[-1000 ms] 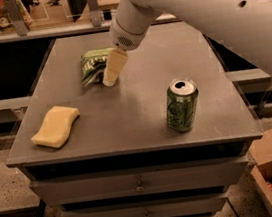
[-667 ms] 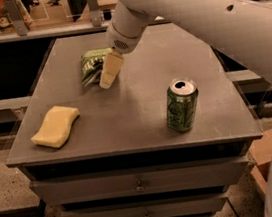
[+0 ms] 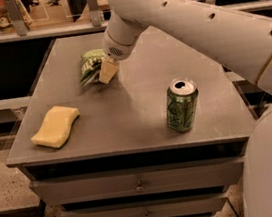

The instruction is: Move green jalapeno chip bag near green can

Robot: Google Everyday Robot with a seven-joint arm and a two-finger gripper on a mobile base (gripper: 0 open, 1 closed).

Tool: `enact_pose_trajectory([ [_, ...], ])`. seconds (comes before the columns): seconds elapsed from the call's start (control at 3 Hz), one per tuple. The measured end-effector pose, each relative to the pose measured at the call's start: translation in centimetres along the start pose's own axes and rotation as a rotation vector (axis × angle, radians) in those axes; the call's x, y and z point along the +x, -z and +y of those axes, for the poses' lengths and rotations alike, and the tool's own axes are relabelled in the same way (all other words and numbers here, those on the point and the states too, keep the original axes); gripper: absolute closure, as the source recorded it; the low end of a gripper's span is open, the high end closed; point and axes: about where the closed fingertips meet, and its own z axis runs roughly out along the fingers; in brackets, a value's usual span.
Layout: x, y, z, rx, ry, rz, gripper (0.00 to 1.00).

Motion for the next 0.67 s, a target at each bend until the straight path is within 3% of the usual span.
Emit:
enact_pose_trajectory([
  [0.67, 0.07, -0.49, -0.39, 0.011, -0.015, 0.017, 0.87],
])
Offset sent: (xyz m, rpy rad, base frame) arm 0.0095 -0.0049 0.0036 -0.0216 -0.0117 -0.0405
